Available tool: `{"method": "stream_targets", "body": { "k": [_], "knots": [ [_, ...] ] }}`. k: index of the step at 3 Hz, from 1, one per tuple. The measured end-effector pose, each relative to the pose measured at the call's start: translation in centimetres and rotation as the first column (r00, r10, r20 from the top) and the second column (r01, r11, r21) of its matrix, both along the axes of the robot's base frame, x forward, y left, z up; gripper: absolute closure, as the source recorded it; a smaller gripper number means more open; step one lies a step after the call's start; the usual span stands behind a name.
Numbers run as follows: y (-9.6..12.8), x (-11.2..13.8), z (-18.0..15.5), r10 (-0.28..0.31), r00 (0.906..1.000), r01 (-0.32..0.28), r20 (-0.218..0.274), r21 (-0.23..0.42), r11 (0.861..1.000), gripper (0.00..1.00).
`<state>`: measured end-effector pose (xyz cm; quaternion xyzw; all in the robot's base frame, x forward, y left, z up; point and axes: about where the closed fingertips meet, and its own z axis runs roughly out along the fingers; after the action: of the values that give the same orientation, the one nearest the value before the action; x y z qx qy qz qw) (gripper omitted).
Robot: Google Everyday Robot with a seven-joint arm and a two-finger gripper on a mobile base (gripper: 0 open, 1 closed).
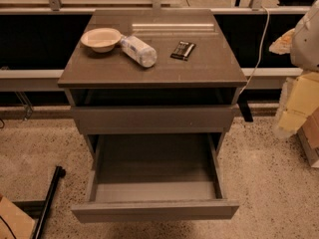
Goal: Place blue plastic bottle into middle drawer
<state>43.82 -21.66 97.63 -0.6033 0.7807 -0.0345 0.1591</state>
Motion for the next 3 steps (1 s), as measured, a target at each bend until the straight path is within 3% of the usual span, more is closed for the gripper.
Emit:
{"method": "stream_targets", "body": {
  "k": [1,2,3],
  "knots": [
    [0.0,0.0,0.0,0.000,1.0000,0.000,0.000,0.001,1.000,0.00],
    [1.0,2.0,-0.4,0.036,0.9989,-0.038,0.031,0.061,0.997,0.00],
    [2.9,5.7,-1.0,0.071,0.9951,-0.082,0.069,0.174,0.981,0.00]
  ]
}}
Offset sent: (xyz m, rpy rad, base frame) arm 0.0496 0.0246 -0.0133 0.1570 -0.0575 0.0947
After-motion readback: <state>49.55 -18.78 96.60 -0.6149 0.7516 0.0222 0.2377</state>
